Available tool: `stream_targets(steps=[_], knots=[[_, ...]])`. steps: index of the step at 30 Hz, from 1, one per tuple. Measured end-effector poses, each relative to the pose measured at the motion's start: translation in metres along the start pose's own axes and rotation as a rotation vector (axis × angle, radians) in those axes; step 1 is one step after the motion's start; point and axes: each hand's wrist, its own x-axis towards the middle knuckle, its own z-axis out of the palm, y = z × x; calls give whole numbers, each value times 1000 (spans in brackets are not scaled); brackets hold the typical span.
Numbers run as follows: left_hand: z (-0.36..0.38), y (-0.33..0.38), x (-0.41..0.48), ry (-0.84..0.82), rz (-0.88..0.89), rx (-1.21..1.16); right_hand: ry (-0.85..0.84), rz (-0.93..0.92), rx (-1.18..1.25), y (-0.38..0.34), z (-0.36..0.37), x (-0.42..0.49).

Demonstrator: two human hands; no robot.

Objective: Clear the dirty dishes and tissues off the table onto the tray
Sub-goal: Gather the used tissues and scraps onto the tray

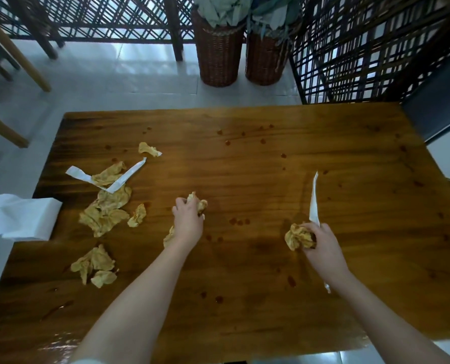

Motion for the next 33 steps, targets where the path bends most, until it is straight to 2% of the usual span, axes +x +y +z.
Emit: stream_targets(steps=[6,11,20,27,33], knots=[[-2,9,-11,62,35,21,0,0,35,27,-13,-6],[-3,42,-36,94,176,8,30,-19,72,52,-36,-12],[43,154,-117,103,379,-37,84,-82,107,137,-112,-27],[100,257,-167,39,468,-90,154,-38,128,231,-181,-47],[151,336,-203,-12,611,-51,187,38,119,304,-230,-62]])
